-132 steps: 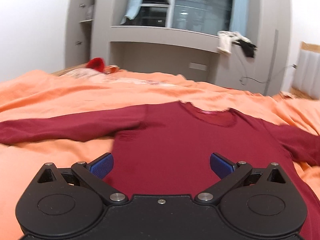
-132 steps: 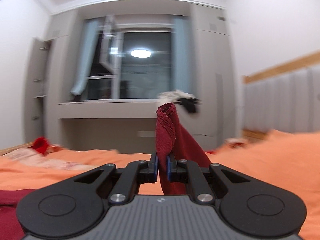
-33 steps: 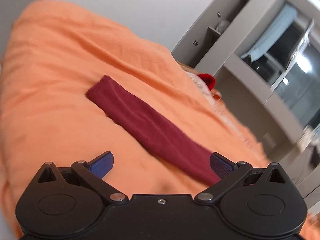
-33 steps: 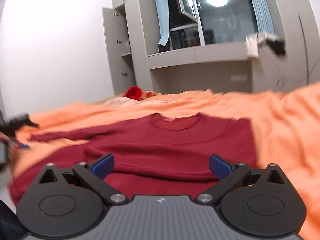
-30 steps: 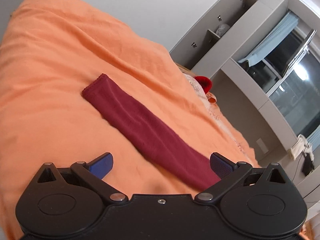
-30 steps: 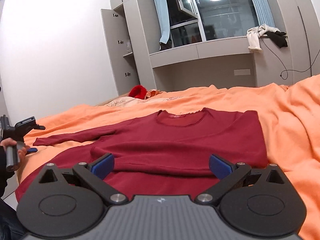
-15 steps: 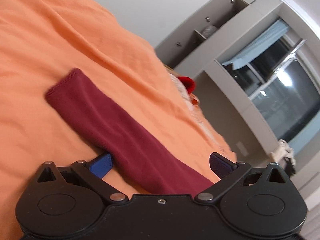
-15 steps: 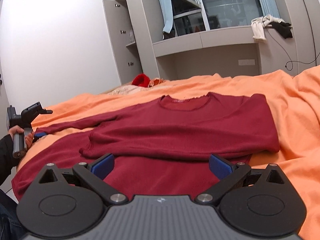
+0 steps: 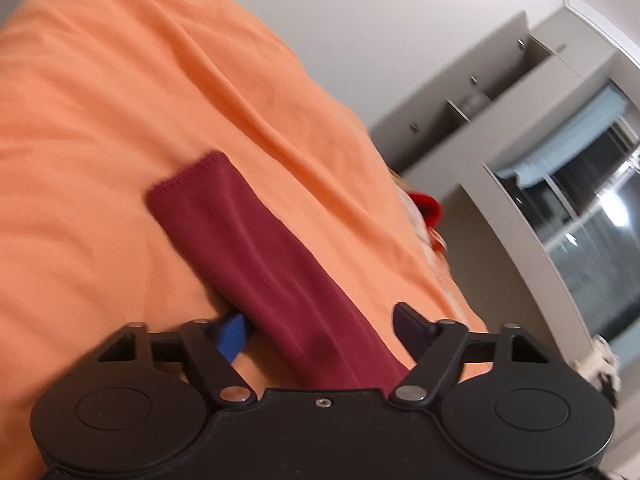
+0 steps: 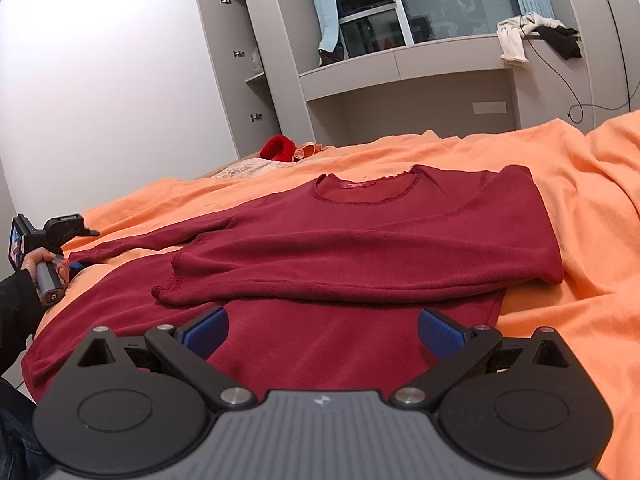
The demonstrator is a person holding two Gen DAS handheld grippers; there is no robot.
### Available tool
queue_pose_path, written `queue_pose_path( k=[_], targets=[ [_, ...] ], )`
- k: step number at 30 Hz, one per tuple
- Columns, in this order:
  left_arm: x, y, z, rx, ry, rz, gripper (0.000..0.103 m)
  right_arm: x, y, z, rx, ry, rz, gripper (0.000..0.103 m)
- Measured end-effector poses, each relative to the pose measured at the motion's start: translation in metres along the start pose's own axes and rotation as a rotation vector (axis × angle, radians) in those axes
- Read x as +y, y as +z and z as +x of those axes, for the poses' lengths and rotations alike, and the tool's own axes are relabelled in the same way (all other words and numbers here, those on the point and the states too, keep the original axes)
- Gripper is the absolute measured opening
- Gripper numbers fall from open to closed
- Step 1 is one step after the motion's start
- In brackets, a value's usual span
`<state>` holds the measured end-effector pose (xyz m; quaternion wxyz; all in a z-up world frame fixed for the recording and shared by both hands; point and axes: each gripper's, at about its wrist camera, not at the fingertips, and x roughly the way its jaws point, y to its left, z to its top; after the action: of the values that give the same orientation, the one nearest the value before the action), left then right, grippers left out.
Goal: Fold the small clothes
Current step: 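Close the left tool on the cuff of the other sleeve, then lift the sleeve with the left tool and fold it across the shirt body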
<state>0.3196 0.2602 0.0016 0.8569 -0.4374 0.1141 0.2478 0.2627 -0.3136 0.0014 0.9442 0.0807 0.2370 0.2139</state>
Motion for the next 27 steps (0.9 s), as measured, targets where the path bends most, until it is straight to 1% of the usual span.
queue_pose_path(
  k=[1, 2, 3, 4, 5, 6, 7, 8, 10, 11, 13, 16, 18, 24, 27],
  targets=[
    [0.000, 0.000, 0.000, -0.020, 0.016, -0.008, 0.063, 0.000, 0.000, 0.000, 0.002, 0.000, 0.002, 0.103],
    [0.002, 0.000, 0.001, -0.038, 0.033, -0.023, 0.058, 0.000, 0.000, 0.001, 0.005, 0.000, 0.003, 0.103],
    [0.004, 0.001, 0.002, -0.050, 0.042, -0.046, 0.047, -0.001, 0.000, 0.001, 0.010, 0.001, 0.002, 0.103],
    [0.007, 0.002, 0.003, -0.064, 0.040, -0.070, 0.038, 0.000, -0.001, 0.002, 0.015, 0.003, 0.001, 0.103],
    [0.012, 0.004, 0.003, -0.080, 0.035, -0.100, 0.033, 0.000, -0.001, 0.002, 0.018, 0.004, -0.001, 0.103],
    [0.014, 0.006, 0.005, -0.088, 0.032, -0.118, 0.024, 0.000, -0.001, 0.003, 0.020, 0.005, -0.003, 0.103],
    [0.016, 0.007, 0.008, -0.093, 0.032, -0.135, 0.018, 0.000, -0.001, 0.002, 0.020, 0.006, -0.005, 0.103],
    [0.017, 0.009, 0.009, -0.097, 0.030, -0.142, 0.016, 0.000, -0.001, 0.002, 0.019, 0.008, -0.008, 0.103],
    [0.016, 0.010, 0.008, -0.109, 0.021, -0.135, 0.007, 0.001, -0.001, 0.003, 0.019, 0.010, -0.012, 0.103],
    [0.012, 0.013, 0.006, -0.115, 0.014, -0.121, 0.006, 0.002, -0.001, 0.003, 0.021, 0.009, -0.013, 0.103],
    [0.000, 0.016, 0.001, -0.143, -0.009, -0.063, 0.006, 0.002, 0.000, 0.005, 0.026, 0.005, -0.014, 0.103],
    [-0.029, 0.016, -0.008, -0.192, -0.068, 0.068, 0.006, 0.002, 0.001, 0.005, 0.028, 0.001, -0.013, 0.103],
    [-0.051, 0.010, -0.018, -0.208, -0.113, 0.146, 0.006, 0.002, 0.001, 0.005, 0.029, -0.003, -0.012, 0.103],
    [-0.127, -0.019, -0.050, -0.230, -0.307, 0.398, 0.006, 0.003, 0.001, 0.004, 0.022, -0.007, -0.014, 0.103],
    [-0.163, -0.043, -0.068, -0.209, -0.416, 0.499, 0.006, 0.002, 0.000, 0.002, 0.021, -0.014, -0.012, 0.103]
  ],
)
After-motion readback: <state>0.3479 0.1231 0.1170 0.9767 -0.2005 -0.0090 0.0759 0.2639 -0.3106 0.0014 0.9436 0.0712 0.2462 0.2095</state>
